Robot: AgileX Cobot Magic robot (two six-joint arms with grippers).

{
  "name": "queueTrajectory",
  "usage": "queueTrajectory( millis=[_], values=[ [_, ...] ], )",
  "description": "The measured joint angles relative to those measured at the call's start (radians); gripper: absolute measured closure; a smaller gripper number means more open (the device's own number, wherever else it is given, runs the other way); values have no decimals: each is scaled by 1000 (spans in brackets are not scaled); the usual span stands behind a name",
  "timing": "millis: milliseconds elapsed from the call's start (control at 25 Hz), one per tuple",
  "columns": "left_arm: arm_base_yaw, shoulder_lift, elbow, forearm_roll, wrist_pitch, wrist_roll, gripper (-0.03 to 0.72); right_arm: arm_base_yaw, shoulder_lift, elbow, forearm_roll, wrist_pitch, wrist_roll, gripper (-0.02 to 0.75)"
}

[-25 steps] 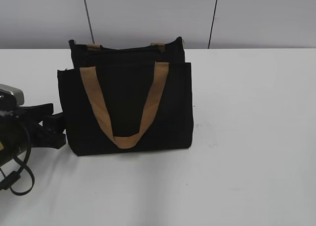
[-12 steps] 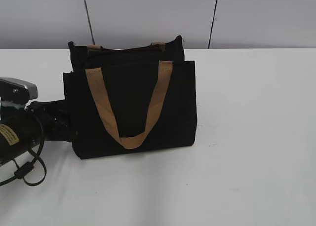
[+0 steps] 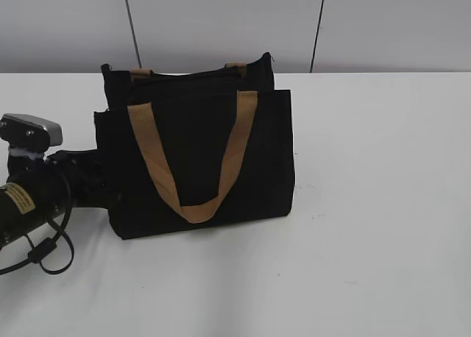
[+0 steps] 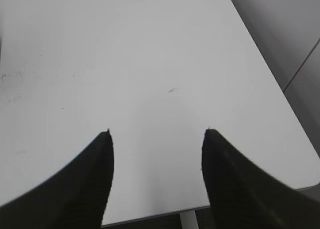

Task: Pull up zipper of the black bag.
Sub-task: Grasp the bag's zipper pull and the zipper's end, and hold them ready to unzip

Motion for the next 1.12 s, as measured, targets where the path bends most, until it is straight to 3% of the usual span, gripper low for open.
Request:
queueTrajectory(
  millis=[280,520,600,800,1120],
  values=[
    [2,2,-1,38,0,-5,470,0,0,0,0,0,0,296],
    [2,3,-1,44,25,-9,640,0,0,0,0,0,0,296],
    [2,3,-1,44,30,-15,655,0,0,0,0,0,0,296],
    [2,3,-1,44,33,-34,634,0,0,0,0,0,0,296],
    [3,3,-1,41,41,-81,405,0,0,0,0,0,0,296]
  ],
)
